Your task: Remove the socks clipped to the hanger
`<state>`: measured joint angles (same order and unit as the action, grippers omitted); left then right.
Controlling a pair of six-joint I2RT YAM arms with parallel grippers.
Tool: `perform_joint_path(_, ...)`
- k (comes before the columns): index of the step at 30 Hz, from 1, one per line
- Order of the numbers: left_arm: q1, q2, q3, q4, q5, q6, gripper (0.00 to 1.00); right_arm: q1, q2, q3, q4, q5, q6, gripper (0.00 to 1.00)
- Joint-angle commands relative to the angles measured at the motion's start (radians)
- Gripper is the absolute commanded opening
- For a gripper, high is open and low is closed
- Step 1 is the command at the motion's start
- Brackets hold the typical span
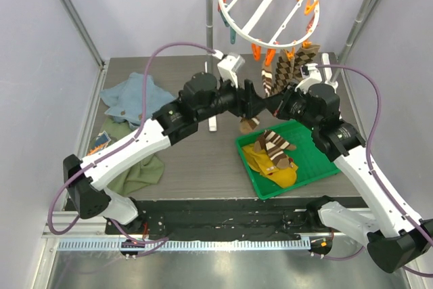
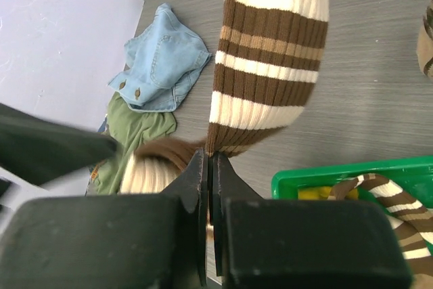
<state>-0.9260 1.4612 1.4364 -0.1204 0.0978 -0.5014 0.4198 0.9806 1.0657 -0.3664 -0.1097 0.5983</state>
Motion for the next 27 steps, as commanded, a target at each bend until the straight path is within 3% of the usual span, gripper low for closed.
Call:
perform_joint_path(1, 0.042, 0.020, 0.148, -0.056, -0.014, 0.046, 0.66, 0.004, -0.043, -0.003, 0.037, -0.011, -0.041, 0.01)
perform_joint_path(12, 0.102, 0.200, 0.331, -0.009, 0.157, -0.006, 0.68, 0.004, -0.097, -0.038, 0.070, -0.047, -0.065, 0.01)
perform_joint_path(27, 0.127, 0.378, 0.521, 0.005, 0.071, 0.004, 0.69, 0.004, -0.157, -0.036, 0.061, -0.048, -0.091, 0.01)
